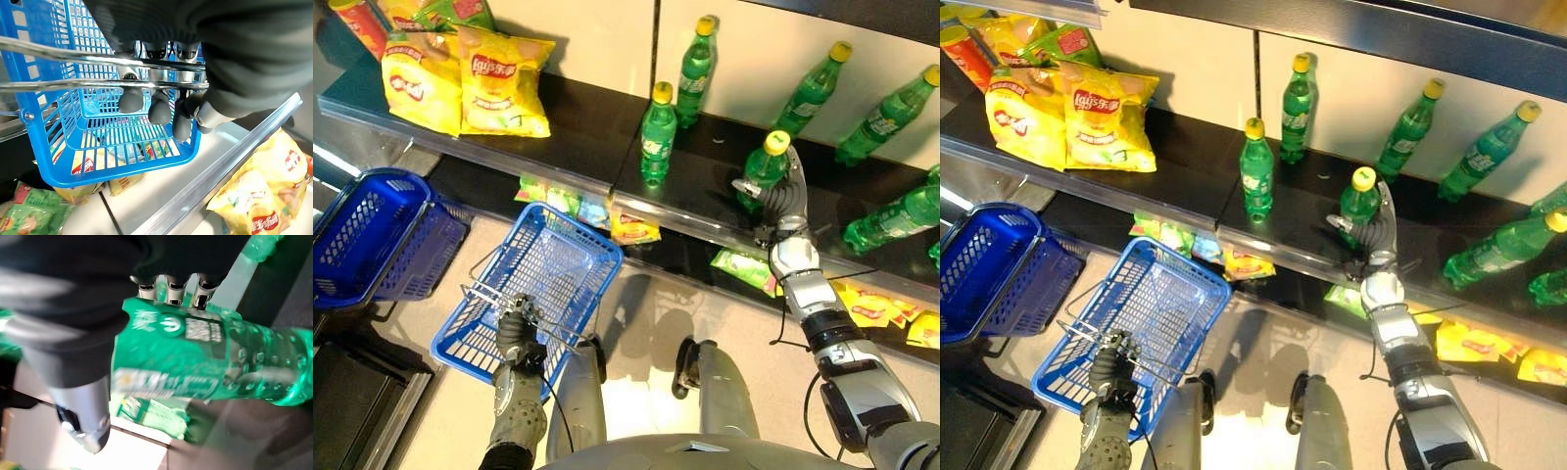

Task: Pick up the snacks into the basket

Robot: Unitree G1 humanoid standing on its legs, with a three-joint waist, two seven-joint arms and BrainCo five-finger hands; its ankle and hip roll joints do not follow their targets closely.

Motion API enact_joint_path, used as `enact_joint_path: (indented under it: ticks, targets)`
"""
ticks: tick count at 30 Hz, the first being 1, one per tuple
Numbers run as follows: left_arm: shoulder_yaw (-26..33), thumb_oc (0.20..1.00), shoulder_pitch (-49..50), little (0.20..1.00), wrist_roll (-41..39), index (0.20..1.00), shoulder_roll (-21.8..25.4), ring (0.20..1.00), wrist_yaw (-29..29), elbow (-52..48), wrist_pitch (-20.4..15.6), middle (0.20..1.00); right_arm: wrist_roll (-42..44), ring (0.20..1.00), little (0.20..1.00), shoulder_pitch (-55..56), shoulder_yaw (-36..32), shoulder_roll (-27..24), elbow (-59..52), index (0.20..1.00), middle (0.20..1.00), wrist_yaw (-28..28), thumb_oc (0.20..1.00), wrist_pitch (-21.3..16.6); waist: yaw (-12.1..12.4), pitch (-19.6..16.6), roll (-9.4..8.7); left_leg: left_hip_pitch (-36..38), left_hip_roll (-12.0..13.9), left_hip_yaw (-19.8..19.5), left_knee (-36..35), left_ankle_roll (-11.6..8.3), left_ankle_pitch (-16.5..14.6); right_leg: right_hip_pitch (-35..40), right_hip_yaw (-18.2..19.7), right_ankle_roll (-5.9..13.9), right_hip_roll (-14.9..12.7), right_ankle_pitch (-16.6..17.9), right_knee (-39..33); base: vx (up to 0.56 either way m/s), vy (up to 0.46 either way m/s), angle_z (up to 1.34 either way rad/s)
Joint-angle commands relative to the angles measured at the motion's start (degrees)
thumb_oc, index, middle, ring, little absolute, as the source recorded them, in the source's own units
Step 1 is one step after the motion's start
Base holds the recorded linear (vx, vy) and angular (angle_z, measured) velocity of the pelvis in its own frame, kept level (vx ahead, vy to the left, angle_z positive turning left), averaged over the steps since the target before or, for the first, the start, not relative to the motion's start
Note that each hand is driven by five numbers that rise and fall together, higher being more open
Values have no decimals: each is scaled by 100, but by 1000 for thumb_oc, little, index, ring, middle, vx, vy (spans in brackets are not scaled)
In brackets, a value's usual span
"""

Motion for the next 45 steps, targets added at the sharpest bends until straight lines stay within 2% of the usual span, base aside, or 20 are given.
enact_joint_path:
  ticks: [1,9,10,11,12,16,23,31,36,40,41,42,45]
  targets:
    - [-130,200,24,200,75,200,297,200,-223,-757,-339,200,-65,1000,1000,-461,138,-198,131,1000,1000,-115,1000,-122,149,-111,85,-49,-186,206,108,485,-46,26,48,385,74,533,-272,0,10,7]
    - [-214,200,48,200,37,200,352,200,-226,-832,-353,200,125,1000,1000,-913,300,-236,954,1000,1000,-122,1000,-46,236,-65,79,-70,-223,179,158,497,-58,45,24,400,35,539,-240,-2,2,2]
    - [-204,200,60,200,26,200,360,200,-228,-842,-350,200,180,743,743,-1015,318,-242,1111,743,743,-122,743,-36,255,-58,83,-72,-229,169,157,497,-56,43,27,399,31,535,-231,0,0,0]
    - [-203,200,60,200,26,200,360,200,-228,-842,-350,200,181,743,743,-1016,318,-242,1113,743,743,-122,743,-37,255,-57,83,-72,-229,169,157,497,-56,43,26,399,30,535,-231,0,0,0]
    - [-188,200,67,200,13,200,363,200,-228,-820,-353,200,283,200,200,-1097,314,-237,1192,200,200,-101,200,-60,271,-52,86,-63,-241,170,145,496,-51,47,15,401,27,536,-231,0,0,0]
    - [-180,200,89,200,-14,200,376,200,-238,-821,-376,200,489,200,200,-1105,255,-269,1109,200,200,-104,200,-160,293,-32,82,-59,-254,159,147,495,-47,62,7,406,19,542,-232,0,0,0]
    - [-171,200,65,200,-62,200,345,200,-215,-778,-413,200,293,200,200,-1040,88,-344,893,200,200,-344,200,-195,288,-31,76,-27,-271,146,112,507,-38,90,20,416,11,558,-248,0,0,0]
    - [-170,200,35,200,-96,200,343,200,-250,-725,-407,200,174,200,200,-1049,108,-535,877,200,200,-305,200,-188,268,-54,66,-27,-272,144,140,507,-59,73,27,417,2,543,-219,0,0,0]
    - [-171,200,54,200,-120,200,336,200,-323,-729,-391,200,-143,200,200,-985,174,-736,788,200,200,-257,200,-137,238,-70,56,-21,-269,149,129,502,-58,67,49,420,3,554,-230,0,0,0]
    - [-136,200,51,200,-119,200,331,200,-418,-702,-377,200,-804,200,200,-885,305,-1075,540,200,200,-241,200,-78,214,-67,37,-6,-268,152,84,502,-42,62,65,433,5,564,-257,0,0,0]
    - [-136,200,52,200,-119,200,331,200,-418,-702,-377,200,-805,573,573,-883,304,-1076,538,573,573,-241,573,-76,214,-67,37,-6,-268,151,84,502,-42,63,65,433,5,565,-257,0,0,0]
    - [-116,200,40,200,-100,200,343,200,-461,-704,-378,200,-1260,1000,1000,-817,374,-1274,397,1000,1000,-301,1000,-21,196,-60,32,-1,-265,157,78,502,-39,65,64,438,0,571,-259,0,0,0]
    - [-87,200,32,200,-88,200,351,200,-517,-675,-366,200,-1800,1000,1000,-712,418,-1530,259,1000,1000,-345,1000,63,177,-61,27,-6,-269,153,76,501,-43,59,71,449,0,567,-253,0,0,0]
